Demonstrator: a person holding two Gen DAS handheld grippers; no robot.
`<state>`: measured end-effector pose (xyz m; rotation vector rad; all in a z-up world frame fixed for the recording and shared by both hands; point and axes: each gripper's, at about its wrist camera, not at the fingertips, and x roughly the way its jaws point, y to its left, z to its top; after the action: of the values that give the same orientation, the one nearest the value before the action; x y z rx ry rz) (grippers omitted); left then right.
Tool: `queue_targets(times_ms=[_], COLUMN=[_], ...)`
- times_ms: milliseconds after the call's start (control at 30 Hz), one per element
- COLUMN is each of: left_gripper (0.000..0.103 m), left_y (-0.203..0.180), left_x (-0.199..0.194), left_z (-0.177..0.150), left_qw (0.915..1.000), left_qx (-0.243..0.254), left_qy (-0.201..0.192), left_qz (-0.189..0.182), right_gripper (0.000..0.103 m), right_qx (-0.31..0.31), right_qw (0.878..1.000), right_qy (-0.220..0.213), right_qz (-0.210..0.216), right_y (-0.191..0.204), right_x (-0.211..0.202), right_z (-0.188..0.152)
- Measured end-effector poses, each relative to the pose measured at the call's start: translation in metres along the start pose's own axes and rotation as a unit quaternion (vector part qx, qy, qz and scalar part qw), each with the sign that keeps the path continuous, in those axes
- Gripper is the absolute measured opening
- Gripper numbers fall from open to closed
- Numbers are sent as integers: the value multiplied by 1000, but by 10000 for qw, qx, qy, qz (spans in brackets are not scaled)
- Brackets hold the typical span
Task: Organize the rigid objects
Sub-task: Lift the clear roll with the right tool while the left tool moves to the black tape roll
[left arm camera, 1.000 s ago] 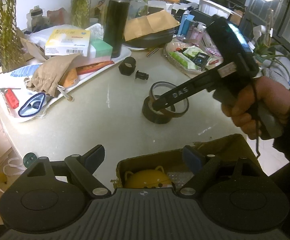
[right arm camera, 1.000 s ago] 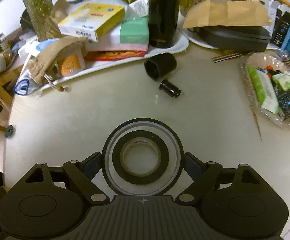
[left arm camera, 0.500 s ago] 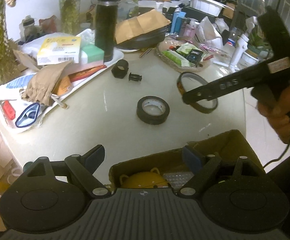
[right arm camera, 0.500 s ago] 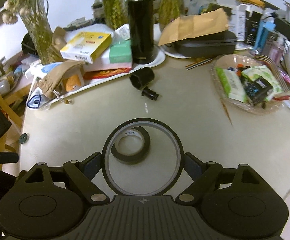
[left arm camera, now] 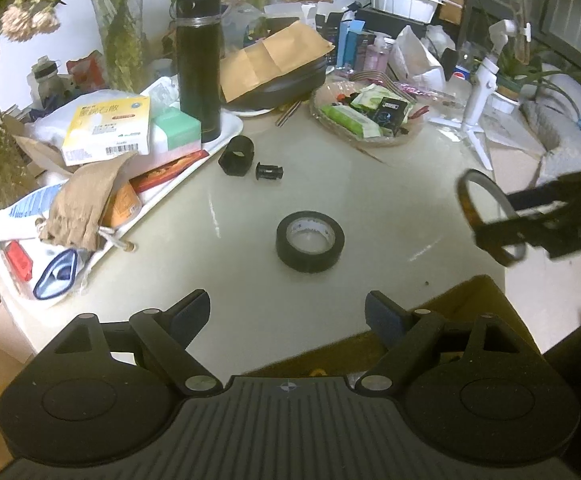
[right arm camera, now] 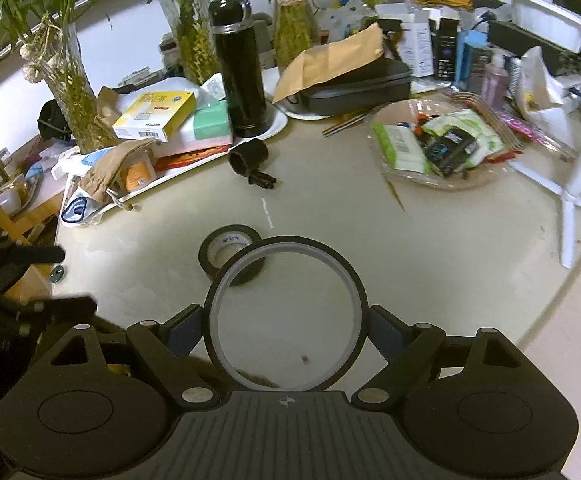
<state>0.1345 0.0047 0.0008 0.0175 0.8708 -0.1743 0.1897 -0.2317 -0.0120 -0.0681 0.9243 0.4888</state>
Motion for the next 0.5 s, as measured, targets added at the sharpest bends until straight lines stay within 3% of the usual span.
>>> queue_targets(times_ms=[500], left_gripper=[86], left_y=[-7], left_x=[50], left_z=[38], left_qw=[9985], left_qx=[311], left_qy=[442], left_qz=[-1], right_gripper=[89], right_qx=[233], right_qw=[9991], right_qy=[-86], right_qz=[-355], right_y=[-19], right_x=[-21], right_z=[-40])
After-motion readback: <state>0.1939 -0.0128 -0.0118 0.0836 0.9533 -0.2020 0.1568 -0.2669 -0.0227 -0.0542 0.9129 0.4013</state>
